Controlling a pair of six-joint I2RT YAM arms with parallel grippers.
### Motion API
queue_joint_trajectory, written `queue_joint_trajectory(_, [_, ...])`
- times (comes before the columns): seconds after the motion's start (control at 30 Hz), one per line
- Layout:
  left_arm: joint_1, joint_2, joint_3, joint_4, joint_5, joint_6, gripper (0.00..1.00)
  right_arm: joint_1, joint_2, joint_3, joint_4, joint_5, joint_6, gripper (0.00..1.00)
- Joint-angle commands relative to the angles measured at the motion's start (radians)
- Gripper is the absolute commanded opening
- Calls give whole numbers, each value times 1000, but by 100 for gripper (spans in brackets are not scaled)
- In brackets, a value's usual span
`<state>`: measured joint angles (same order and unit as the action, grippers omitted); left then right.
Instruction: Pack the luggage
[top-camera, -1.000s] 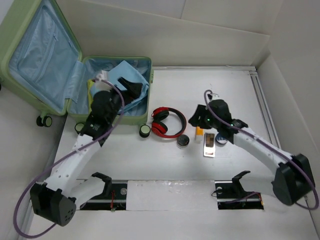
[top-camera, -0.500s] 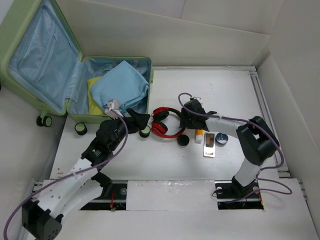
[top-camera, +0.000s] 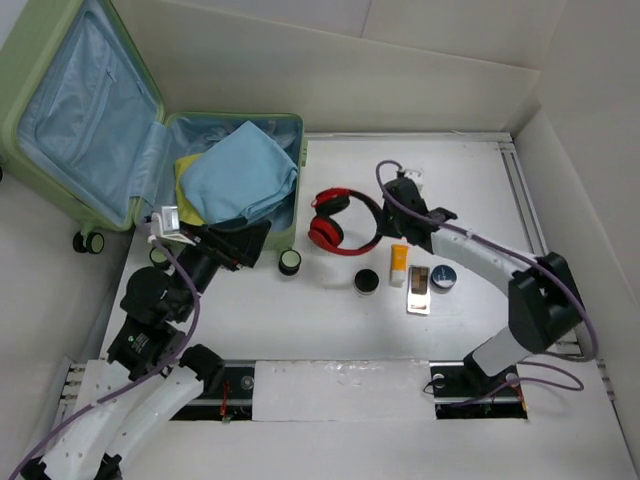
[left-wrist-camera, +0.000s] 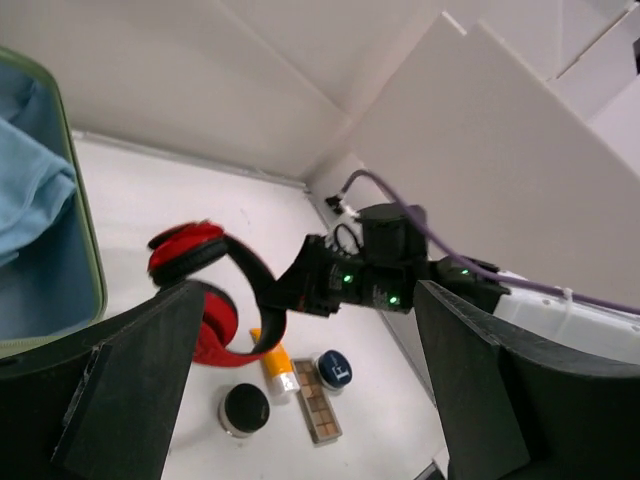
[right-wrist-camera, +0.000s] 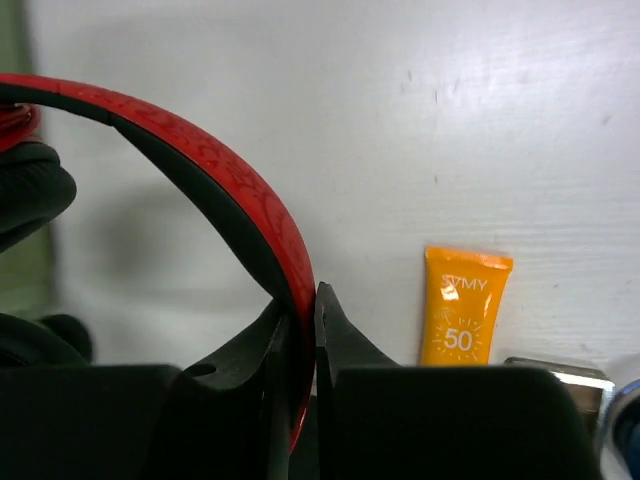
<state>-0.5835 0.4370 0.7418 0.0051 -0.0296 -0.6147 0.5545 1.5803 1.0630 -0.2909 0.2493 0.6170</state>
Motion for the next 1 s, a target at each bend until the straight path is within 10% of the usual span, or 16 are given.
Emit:
queue_joint_trajectory(0.0, [-6, -26, 83, -31, 16, 50, 83, 4, -126, 170, 15, 21, 13, 0])
queue_joint_trajectory(0.4, [-6, -63, 111, -74, -13, 69, 83, 208, 380, 934, 15, -27, 67, 0])
queue_joint_trajectory(0.47, [-6, -72, 120, -86, -26, 69, 83, 231, 570, 1096, -10, -65, 92, 19])
queue_joint_trajectory(0.5, [-6, -81, 120, -86, -50, 69, 83, 242, 693, 1267, -34, -106, 101, 53])
queue_joint_trajectory(0.6, [-6, -81, 120, -111, -73, 69, 83, 252, 796, 1472, -154, -133, 113, 74])
queue_joint_trajectory(0.97, [-6, 204, 45, -50, 77, 60, 82, 88, 75, 458, 122, 26, 81, 75])
